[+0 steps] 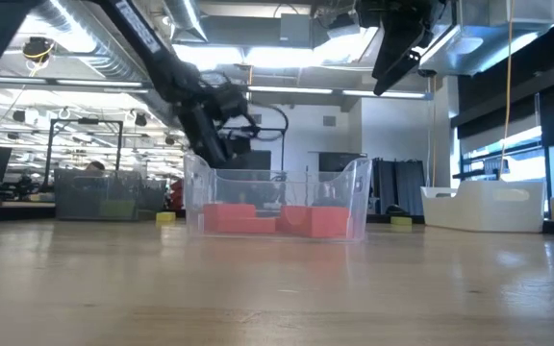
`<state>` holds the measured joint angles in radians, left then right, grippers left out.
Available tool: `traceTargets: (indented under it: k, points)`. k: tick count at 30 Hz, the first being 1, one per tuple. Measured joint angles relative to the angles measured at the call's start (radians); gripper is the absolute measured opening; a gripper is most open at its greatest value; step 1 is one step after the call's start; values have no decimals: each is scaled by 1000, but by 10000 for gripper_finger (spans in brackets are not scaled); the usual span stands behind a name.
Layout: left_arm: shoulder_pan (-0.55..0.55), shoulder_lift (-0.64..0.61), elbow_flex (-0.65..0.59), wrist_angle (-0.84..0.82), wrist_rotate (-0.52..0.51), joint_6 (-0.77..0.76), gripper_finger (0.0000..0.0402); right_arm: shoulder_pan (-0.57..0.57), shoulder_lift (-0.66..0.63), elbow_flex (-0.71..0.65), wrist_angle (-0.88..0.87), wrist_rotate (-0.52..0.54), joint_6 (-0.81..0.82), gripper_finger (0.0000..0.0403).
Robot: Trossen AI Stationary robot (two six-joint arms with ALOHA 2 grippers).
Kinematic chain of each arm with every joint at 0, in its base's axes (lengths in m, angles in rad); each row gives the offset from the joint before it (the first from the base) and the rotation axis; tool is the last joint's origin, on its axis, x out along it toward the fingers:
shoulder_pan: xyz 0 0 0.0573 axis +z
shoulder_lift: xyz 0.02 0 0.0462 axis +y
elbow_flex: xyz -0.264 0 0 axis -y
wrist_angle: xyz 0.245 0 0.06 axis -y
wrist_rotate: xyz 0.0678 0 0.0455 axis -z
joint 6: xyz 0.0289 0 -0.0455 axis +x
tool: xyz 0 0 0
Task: Sort & place blocks by color
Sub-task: Put the green block into the black bin
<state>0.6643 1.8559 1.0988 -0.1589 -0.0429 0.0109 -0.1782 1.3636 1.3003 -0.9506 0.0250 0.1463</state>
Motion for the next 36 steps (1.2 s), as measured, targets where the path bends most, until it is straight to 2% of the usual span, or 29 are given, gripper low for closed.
traceTargets:
  k: [5, 8, 13, 19, 21, 26, 30, 36]
  points:
    - [1, -130, 0, -151, -8, -1, 121, 0, 0, 0, -1, 0, 1, 281]
    - [0, -225, 1, -284, -77, -22, 121, 0, 0, 0, -2, 0, 2, 281]
    - [-4, -374, 1, -540, -253, -95, 121, 0, 0, 0, -2, 0, 2, 281]
    - [1, -486, -4, -852, -299, -246, 121, 0, 0, 0, -2, 0, 0, 281]
    - [1, -507, -36, -853, -339, -292, 121, 0, 0, 0, -1, 0, -1, 281]
    - [32, -513, -166, -790, -323, -318, 121, 0, 0, 0, -1, 0, -1, 281]
    - [53, -513, -268, -647, -313, -316, 121, 0, 0, 0, 0, 0, 0, 281]
    - [66, -513, -311, -592, -297, -315, 127, 0, 0, 0, 0, -1, -1, 281]
